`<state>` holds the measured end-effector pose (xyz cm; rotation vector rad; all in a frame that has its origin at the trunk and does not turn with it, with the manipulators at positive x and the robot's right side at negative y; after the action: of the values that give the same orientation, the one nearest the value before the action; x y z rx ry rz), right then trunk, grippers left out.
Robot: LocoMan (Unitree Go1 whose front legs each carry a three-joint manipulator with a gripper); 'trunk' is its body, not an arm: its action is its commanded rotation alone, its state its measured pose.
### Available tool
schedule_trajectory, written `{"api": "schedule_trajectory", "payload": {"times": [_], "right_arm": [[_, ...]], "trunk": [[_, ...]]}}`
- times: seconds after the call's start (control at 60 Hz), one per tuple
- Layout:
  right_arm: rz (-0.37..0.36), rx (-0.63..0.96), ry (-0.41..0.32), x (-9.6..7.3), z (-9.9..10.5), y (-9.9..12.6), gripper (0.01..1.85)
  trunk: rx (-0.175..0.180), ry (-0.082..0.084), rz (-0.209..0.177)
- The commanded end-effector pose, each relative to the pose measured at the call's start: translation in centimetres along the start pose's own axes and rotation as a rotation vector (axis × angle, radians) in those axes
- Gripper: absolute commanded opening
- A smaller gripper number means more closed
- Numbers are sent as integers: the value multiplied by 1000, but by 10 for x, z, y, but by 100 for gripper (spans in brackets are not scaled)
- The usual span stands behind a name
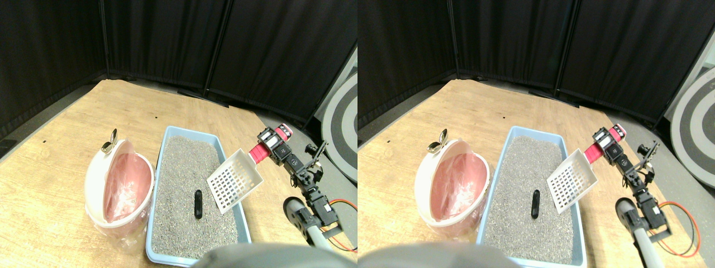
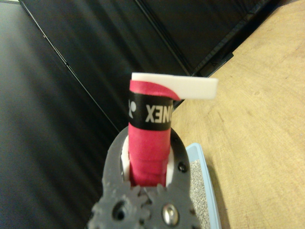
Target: Scoop (unimanual)
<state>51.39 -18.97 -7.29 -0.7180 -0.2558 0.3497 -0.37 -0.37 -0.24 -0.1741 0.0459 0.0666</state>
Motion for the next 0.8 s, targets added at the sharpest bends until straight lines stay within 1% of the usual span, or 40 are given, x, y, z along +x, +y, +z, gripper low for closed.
{"api": "schedule_trajectory", "payload": {"times": [0.017,0.067,0.1,0.133,0.15,0.167,0.183,0.2,0.217,0.233,0.283,0.3,0.317,0.333,0.35,0.367,0.417,0.467,0.483,0.5,0.567,0.6,0.617,0.683,0.717,0.8], "right_arm": [[-12,8,-29,4,6,3,6],[-6,3,-30,5,5,7,6],[-6,4,-19,7,4,9,27],[-4,-7,-20,7,3,10,27],[-3,0,-17,8,2,11,34],[-3,0,-17,8,2,11,34],[-1,5,-10,9,1,12,30],[1,3,-8,10,1,13,20],[5,-4,-7,10,1,14,6],[7,-1,-4,10,1,15,10],[18,3,-3,11,0,17,12],[30,9,0,11,-1,19,6],[31,8,9,12,-1,21,13],[33,10,10,12,-2,22,6],[33,10,17,12,-3,24,8],[33,10,17,12,-3,24,8],[47,21,11,11,-5,31,6],[56,29,11,10,-6,34,6],[56,29,11,10,-6,34,6],[75,36,-2,9,-7,39,6],[81,53,12,6,-8,46,6],[79,83,42,4,-7,51,6],[85,92,43,3,-7,54,6],[111,124,12,1,-8,65,6],[113,129,11,0,-8,66,6],[116,167,12,-3,-12,78,6]], "trunk": [[-23,24,23],[-26,25,25],[-27,25,27],[-28,24,29],[-28,25,30],[-28,25,30],[-29,27,32],[-29,27,32],[-28,26,34],[-28,26,34],[-30,27,35],[-32,30,36],[-34,31,38],[-34,31,38],[-35,33,41],[-35,33,41],[-40,40,48],[-42,42,50],[-47,47,55],[-47,47,55],[-57,55,63],[-64,58,69],[-68,60,72],[-77,67,83],[-81,68,89],[-90,71,99]]}}
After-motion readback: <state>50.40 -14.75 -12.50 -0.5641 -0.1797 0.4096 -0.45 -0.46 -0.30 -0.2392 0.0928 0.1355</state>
